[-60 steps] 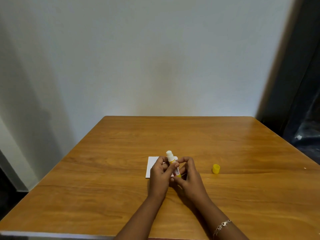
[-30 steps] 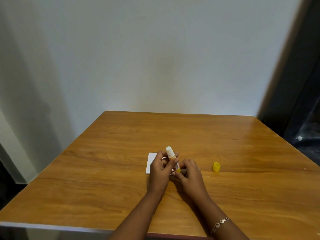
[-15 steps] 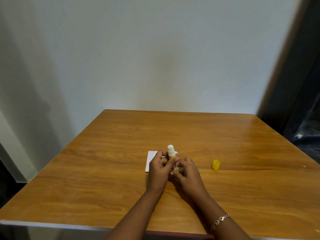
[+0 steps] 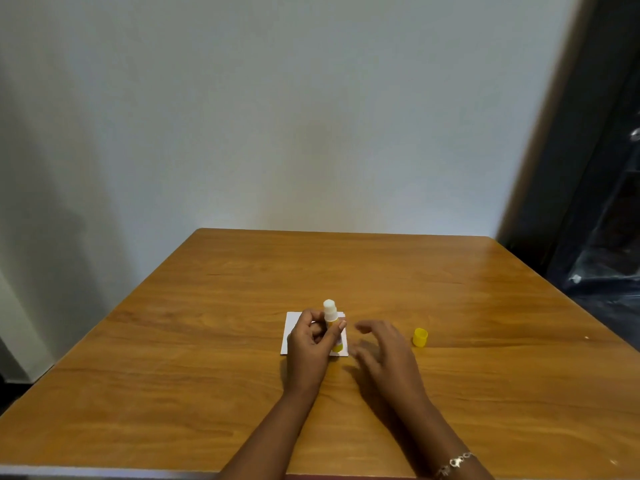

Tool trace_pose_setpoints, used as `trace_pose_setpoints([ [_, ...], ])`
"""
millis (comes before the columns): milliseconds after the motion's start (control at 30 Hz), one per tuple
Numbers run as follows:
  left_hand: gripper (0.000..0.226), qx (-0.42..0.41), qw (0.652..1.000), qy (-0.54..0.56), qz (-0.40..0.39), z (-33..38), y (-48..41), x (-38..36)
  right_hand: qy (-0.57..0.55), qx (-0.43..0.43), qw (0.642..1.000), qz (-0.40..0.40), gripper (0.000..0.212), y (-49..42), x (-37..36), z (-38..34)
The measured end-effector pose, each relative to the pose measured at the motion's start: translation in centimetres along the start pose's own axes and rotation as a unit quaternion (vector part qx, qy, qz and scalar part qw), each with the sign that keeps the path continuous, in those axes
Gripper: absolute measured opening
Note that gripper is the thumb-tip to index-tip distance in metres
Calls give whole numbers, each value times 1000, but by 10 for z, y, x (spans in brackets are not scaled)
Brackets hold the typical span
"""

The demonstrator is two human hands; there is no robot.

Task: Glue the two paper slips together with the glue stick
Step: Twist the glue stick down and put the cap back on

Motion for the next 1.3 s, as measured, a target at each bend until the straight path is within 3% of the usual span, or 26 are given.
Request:
trace_pose_setpoints([
  [67, 15, -2, 1000, -1, 0, 0, 0, 0, 36, -30, 995, 85, 29, 0, 23, 18],
  [133, 15, -7, 1000, -1, -3, 1, 0, -1, 91, -93, 984, 119, 35, -1, 40, 40],
  [233, 16, -14, 1000, -11, -6, 2, -1, -1, 125, -177, 974, 68, 51, -3, 46, 66],
  [333, 20, -14, 1000, -16, -7, 3, 0, -2, 125, -199, 971, 49, 53, -5, 43, 76],
  [533, 21, -19, 999, -27, -6, 5, 1, -2, 123, -188, 970, 93, 22, -7, 44, 77],
  [700, 21, -24, 999, -33, -6, 6, 1, -3, 23, -146, 980, 130, 16, -3, 49, 69],
  [900, 24, -23, 999, -31, -14, 7, 3, -2, -62, -79, 993, 69, 32, -20, 40, 37],
  [1000, 26, -17, 999, -35, -20, 7, 3, -1, -121, -68, 989, 43, 28, -32, 39, 19],
  [1300, 26, 8, 999, -46, -14, 3, 2, 0, -91, -33, 995, -38, 23, -55, 36, -3],
])
Point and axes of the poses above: each hand's wrist, its own y-axis away from the middle knuckle, its own x-axis out of the back of the hand, z = x × y, the point moved 3 cm from there along -y, towards the middle knuckle, and after that the axes turned 2 degrees about x, right-handed, at the moved point
